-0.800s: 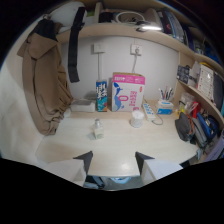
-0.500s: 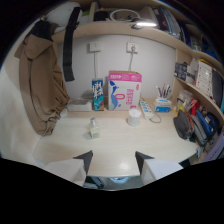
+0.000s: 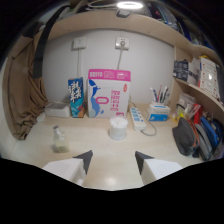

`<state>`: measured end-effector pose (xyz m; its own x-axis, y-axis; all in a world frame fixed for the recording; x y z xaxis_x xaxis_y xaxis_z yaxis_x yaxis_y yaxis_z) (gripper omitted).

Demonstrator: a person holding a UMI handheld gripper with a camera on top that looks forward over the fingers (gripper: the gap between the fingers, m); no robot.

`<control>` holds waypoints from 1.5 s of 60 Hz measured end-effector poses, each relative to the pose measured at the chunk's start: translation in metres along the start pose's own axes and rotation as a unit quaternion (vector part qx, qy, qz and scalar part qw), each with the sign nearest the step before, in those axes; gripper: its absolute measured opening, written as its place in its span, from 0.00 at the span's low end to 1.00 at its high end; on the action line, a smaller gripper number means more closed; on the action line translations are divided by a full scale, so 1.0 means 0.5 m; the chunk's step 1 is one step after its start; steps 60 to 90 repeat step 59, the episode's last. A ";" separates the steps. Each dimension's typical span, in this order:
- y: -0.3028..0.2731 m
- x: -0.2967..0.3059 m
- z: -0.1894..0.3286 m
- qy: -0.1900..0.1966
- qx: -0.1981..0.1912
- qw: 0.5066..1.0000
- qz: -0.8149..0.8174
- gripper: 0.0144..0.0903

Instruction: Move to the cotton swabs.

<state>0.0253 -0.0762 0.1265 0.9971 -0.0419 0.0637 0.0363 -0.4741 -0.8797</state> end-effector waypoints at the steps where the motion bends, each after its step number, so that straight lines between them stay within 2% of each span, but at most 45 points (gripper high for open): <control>1: -0.004 0.004 0.014 -0.002 0.003 1.000 -0.001 0.96; 17: -0.058 0.042 0.237 -0.016 0.018 1.000 -0.006 0.96; 25: -0.067 0.048 0.301 -0.017 0.014 1.000 -0.007 0.96; 26: -0.067 0.047 0.306 -0.018 0.013 1.000 -0.007 0.99; 28: -0.067 0.045 0.314 -0.019 0.011 1.000 -0.006 0.96; 33: -0.066 0.043 0.325 -0.020 0.008 1.000 -0.003 0.99; 34: -0.066 0.043 0.326 -0.019 0.007 1.000 -0.003 0.96; 90: -0.060 0.041 0.337 -0.011 0.002 1.000 0.002 0.96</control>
